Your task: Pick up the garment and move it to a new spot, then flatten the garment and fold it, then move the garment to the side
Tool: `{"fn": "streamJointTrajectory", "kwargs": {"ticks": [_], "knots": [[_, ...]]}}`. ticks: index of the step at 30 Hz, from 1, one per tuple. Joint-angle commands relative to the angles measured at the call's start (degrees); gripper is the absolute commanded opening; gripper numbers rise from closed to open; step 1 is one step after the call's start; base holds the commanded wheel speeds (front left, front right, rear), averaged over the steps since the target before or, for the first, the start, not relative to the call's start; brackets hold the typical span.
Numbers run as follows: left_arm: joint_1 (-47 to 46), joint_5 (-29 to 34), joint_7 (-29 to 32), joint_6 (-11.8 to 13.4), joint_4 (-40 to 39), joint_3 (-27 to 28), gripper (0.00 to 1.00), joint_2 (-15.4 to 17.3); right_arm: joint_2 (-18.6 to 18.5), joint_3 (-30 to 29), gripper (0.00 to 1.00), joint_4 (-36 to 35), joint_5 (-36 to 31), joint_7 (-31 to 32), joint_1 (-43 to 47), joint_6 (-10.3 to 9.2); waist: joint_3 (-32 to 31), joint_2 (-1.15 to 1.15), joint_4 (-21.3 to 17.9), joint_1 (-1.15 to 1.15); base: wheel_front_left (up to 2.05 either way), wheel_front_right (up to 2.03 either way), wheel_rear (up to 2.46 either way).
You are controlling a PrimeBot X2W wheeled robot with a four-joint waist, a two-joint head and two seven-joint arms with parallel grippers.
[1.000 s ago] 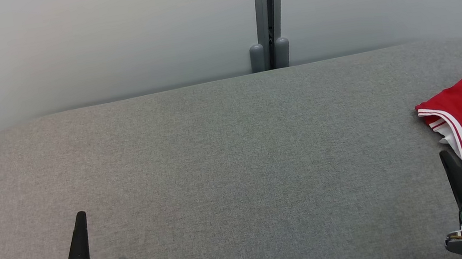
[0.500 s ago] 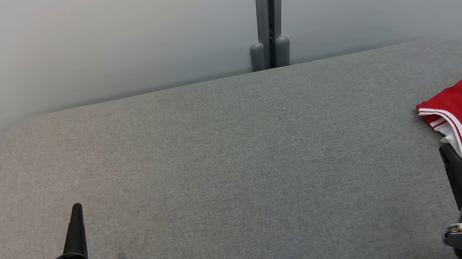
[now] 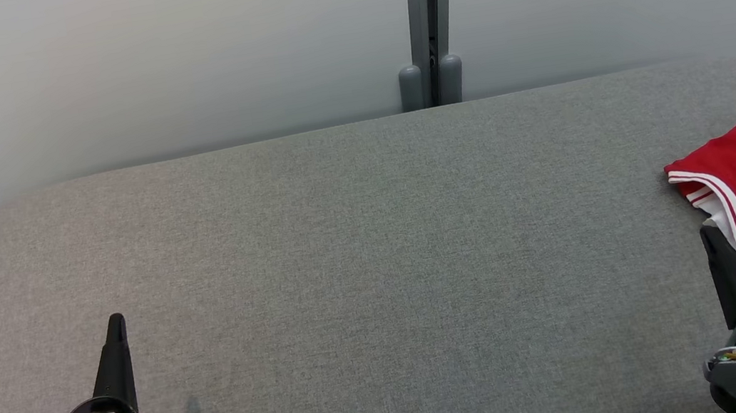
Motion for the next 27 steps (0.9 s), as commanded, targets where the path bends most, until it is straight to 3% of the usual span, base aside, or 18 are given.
{"fn": "streamJointTrajectory", "kwargs": {"ticks": [1, 8, 27], "knots": [[-1.17, -1.12, 0.37, -0.40, -0.25, 0.50, 0.00, 0.08, -0.34, -0.30, 0.00, 0.25, 1.20, 0.48, -0.65, 0.02, 0.03, 0.00, 0.01, 0.00, 0.00, 0.00, 0.00], [-1.53, -3.29, 0.99, -0.93, -0.24, 1.01, 0.00, -0.20, -0.30, -0.44, 0.00, 0.86, 3.84, 0.82, -1.25, 0.02, 0.15, 0.00, 0.04, 0.00, 0.00, 0.00, 0.00], [-1.44, -3.25, 1.04, -0.82, -0.23, 0.97, 0.00, -0.20, -0.13, -0.60, 0.00, 0.84, 3.53, 0.94, -1.18, 0.02, 0.16, 0.00, 0.05, 0.00, 0.00, 0.00, 0.00]]}}
